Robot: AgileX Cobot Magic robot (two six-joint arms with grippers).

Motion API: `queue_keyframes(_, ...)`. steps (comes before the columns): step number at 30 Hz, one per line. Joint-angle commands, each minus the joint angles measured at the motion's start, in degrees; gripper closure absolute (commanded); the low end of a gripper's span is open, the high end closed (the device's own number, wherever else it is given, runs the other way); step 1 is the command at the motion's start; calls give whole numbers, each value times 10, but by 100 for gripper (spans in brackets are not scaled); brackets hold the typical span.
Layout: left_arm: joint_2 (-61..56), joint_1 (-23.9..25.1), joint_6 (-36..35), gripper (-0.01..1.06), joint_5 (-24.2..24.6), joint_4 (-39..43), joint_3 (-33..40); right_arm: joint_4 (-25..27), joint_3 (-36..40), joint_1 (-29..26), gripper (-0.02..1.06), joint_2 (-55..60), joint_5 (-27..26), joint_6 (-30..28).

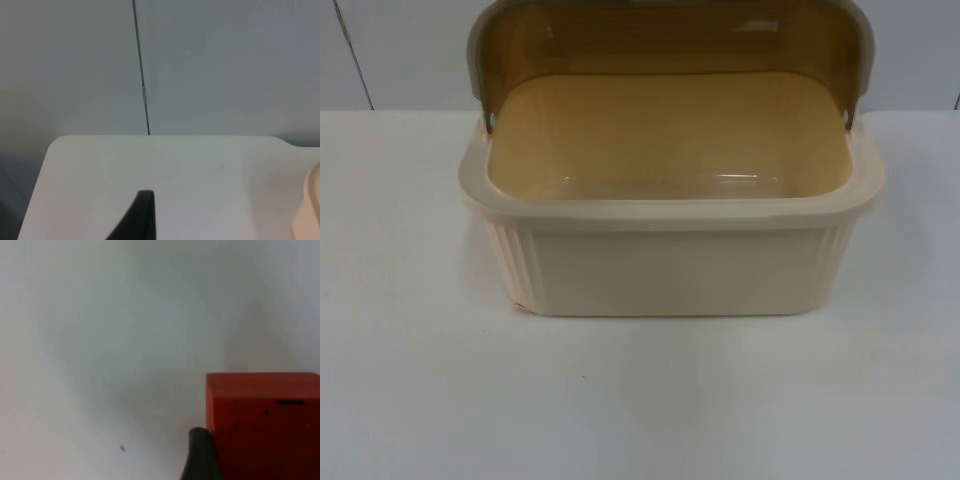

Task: Open the box lid with the left hand, place the block into the box with the right hand, then close the box lid with the left hand.

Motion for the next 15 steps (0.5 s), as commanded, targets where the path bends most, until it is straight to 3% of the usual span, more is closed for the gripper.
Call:
queue_keyframes(1,-2,-2,-2,0,-5,-2,0,-4,-82,-4,104,-1,64,-36)
queue_keyframes(2,-2,-2,-2,0,-5,-2,0,-4,-82,-4,104,-1,64,-36)
queue_keyframes(6,-2,-2,-2,0,-5,-2,0,-5,-213,-4,104,-1,150,-77)
queue_keyframes(7,-2,-2,-2,0,-5,-2,0,-5,-213,-4,104,-1,150,-77)
queue_keyframes(11,-2,-2,-2,0,-5,-2,0,-2,-353,-4,104,-1,228,-134)
queue_keyframes(15,-2,-2,-2,0,-5,-2,0,1,-445,-1,104,-1,275,-174)
